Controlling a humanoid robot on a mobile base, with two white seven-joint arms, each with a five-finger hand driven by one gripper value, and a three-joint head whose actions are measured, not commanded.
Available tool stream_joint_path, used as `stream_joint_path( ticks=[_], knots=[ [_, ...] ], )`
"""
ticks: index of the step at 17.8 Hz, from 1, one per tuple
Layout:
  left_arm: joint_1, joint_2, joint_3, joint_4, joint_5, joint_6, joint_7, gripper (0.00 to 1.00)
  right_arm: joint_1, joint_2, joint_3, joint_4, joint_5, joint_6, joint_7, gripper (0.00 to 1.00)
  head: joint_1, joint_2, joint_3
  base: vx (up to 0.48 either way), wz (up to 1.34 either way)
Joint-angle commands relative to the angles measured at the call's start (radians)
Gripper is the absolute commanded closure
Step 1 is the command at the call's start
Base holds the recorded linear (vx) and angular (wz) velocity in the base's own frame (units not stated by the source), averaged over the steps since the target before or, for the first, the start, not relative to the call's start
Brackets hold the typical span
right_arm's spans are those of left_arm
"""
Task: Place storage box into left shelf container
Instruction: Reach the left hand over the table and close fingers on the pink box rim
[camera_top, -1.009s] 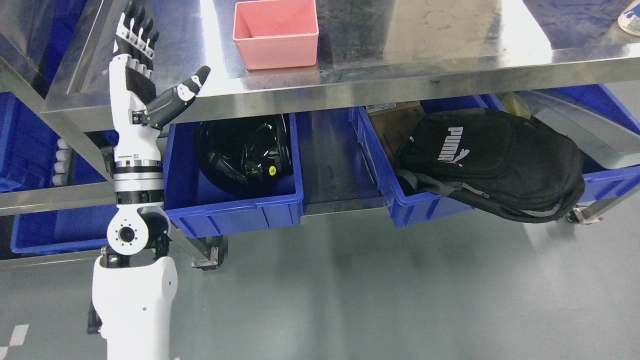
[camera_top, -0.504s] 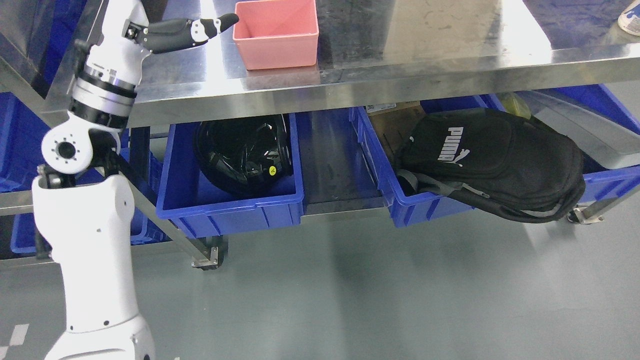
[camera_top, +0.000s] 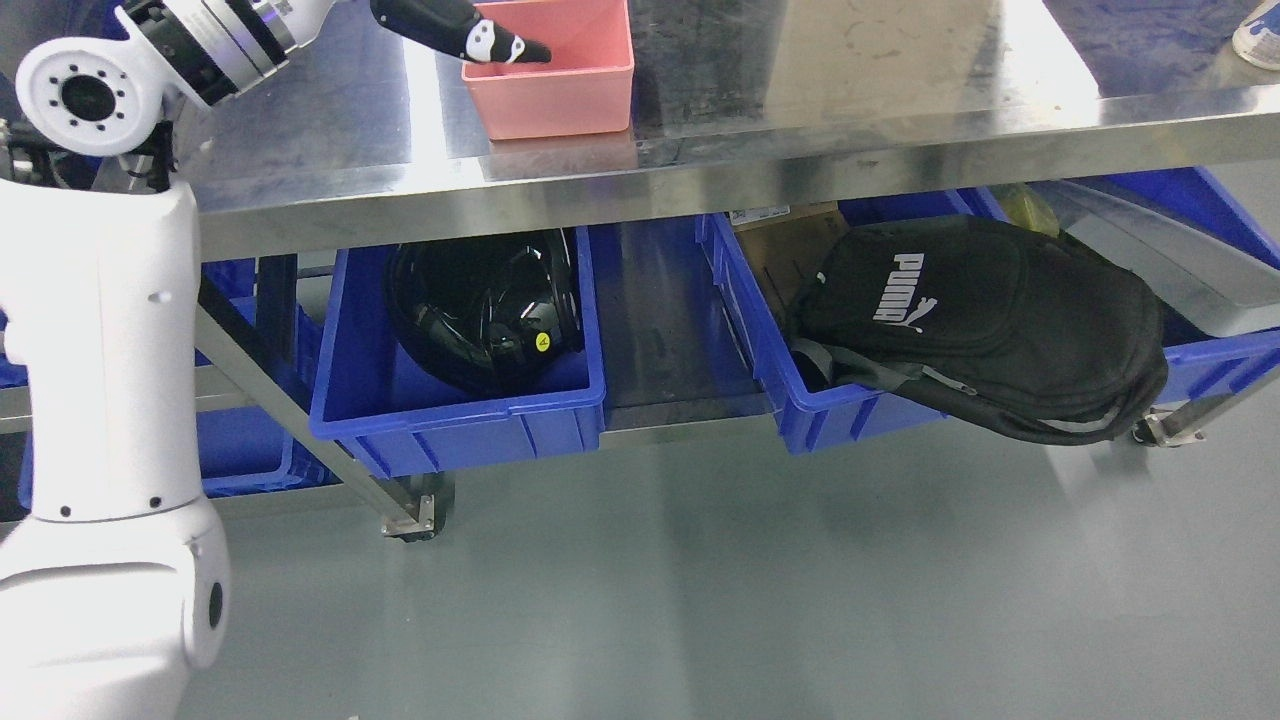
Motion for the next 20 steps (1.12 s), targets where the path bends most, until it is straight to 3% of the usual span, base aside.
stream_joint_path(
  ticks=[1, 14, 18, 20],
  knots=[
    [-0.085, 0.125, -0.200, 0.208, -0.179, 0.017, -0.058, 0.04, 0.009, -0.017, -0.005, -0.017, 0.002, 0.001, 0.001, 0.00, 0.0000, 0.000, 0.000, 0.000, 0.00],
    [-0.162, -0.128, -0.200, 0.521, -0.336, 0.021, -0.059, 0.10, 0.009, -0.017, -0.005, -0.017, 0.002, 0.001, 0.001, 0.00, 0.0000, 0.000, 0.000, -0.001, 0.00],
    [-0.192, -0.188, -0.199, 0.621, -0.359, 0.020, -0.056, 0.18, 0.009, -0.017, -0.005, -0.017, 0.002, 0.001, 0.001, 0.00, 0.0000, 0.000, 0.000, 0.000, 0.00],
    [-0.200, -0.198, -0.187, 0.661, -0.400, 0.018, -0.056, 0.26, 0.009, -0.017, -0.005, -0.017, 0.002, 0.001, 0.001, 0.00, 0.0000, 0.000, 0.000, 0.000, 0.00]
  ],
)
